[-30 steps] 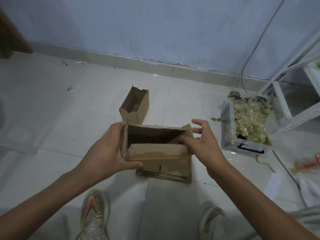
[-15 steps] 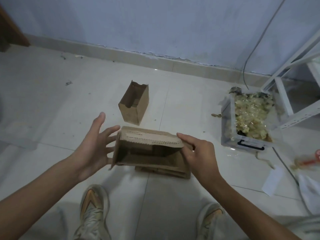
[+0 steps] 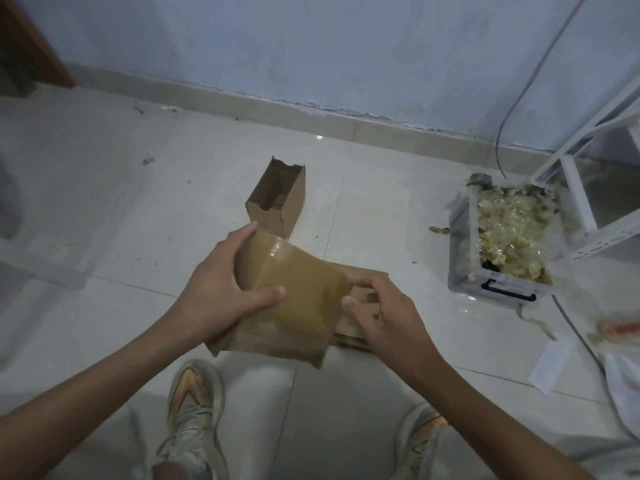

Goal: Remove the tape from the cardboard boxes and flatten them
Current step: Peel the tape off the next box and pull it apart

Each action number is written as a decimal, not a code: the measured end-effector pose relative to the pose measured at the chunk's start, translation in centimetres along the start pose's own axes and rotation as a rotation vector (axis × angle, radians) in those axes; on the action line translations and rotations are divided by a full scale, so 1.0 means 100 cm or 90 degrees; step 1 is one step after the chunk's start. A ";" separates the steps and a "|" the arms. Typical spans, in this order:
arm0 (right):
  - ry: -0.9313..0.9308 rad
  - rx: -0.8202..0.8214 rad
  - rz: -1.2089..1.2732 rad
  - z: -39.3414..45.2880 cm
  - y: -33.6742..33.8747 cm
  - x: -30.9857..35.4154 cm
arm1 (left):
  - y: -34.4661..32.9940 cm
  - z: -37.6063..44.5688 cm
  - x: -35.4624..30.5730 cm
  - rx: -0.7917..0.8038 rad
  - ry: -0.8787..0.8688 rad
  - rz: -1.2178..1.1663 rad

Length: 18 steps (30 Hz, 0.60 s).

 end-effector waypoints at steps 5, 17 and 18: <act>0.100 -0.007 -0.037 0.005 0.001 0.013 | -0.019 -0.009 -0.014 0.030 -0.102 0.152; 0.197 0.003 -0.003 0.009 0.000 0.031 | -0.021 -0.010 -0.027 0.058 -0.185 0.269; 0.198 0.002 -0.017 0.008 0.000 0.031 | -0.022 -0.011 -0.027 0.060 -0.186 0.276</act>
Point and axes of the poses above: each hand's wrist, its own z-axis towards the middle knuckle, its own y-axis out of the back of the hand, x = y × z, the point moved 2 cm from there along z, towards the middle knuckle, and after that the axes turned 5 degrees about -x, right-handed, at the moved point
